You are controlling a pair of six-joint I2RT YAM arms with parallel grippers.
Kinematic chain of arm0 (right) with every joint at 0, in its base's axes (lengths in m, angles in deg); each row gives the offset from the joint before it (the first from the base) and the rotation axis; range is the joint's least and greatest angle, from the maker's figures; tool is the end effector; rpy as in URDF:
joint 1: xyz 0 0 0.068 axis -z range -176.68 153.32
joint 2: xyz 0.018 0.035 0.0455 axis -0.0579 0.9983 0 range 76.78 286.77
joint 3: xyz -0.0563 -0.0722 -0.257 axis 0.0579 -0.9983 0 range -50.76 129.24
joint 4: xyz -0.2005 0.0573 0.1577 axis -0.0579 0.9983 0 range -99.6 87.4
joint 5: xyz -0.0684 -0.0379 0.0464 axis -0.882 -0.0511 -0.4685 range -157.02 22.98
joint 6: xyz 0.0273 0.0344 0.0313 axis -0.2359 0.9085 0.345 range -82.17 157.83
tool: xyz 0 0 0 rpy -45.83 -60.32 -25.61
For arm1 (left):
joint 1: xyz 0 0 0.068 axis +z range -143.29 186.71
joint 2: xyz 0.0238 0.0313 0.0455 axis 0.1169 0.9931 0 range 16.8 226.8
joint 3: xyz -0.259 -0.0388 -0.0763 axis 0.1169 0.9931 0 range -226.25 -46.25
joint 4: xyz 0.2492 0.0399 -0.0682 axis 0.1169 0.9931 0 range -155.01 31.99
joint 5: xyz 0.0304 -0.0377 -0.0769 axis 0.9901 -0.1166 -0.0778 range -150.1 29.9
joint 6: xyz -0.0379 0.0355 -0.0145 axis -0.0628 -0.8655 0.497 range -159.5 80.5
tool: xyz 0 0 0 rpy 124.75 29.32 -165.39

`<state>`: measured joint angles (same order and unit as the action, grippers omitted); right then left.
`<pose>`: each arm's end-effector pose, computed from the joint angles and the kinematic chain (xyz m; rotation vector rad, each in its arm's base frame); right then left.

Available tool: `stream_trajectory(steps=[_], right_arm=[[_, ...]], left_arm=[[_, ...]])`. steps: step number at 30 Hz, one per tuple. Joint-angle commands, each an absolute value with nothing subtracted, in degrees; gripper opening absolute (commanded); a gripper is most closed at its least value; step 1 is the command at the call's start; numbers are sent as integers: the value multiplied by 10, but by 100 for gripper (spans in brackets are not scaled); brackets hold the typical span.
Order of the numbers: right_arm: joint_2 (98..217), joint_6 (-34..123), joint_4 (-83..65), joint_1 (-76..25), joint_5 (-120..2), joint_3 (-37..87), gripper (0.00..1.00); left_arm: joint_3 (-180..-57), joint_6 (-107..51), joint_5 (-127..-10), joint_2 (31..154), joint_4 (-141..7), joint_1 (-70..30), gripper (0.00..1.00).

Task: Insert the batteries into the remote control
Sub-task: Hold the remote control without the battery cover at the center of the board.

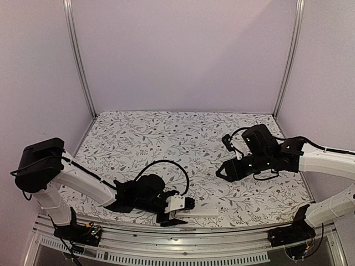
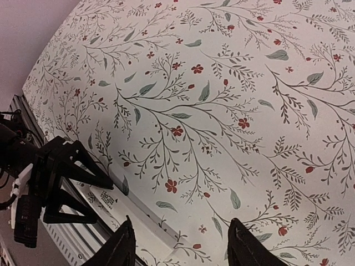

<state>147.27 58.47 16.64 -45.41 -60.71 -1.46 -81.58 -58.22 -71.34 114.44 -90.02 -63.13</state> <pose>0.1659 0.1950 0.2492 -0.6610 2.4208 0.6698 0.0998 -0.2921 0.1201 1.6849 1.5671 -0.6952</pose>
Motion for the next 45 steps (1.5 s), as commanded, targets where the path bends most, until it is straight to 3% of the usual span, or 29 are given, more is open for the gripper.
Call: stream_trajectory(steps=[1,9,20,31,45], right_arm=[[1454,623,127,-452,-572,-36,54],[1457,653,131,-452,-555,-65,46],[1466,694,135,-453,-514,-95,44],[1477,750,74,-453,-439,-163,27],[1497,773,69,-452,-409,-183,21]], left_arm=[[-858,-603,-739,1175,-847,-611,72],[-902,-615,-762,1202,-792,-598,65],[-937,-603,-766,1228,-753,-596,52],[-941,-577,-737,1234,-765,-601,34],[-931,-543,-706,1235,-795,-608,26]])
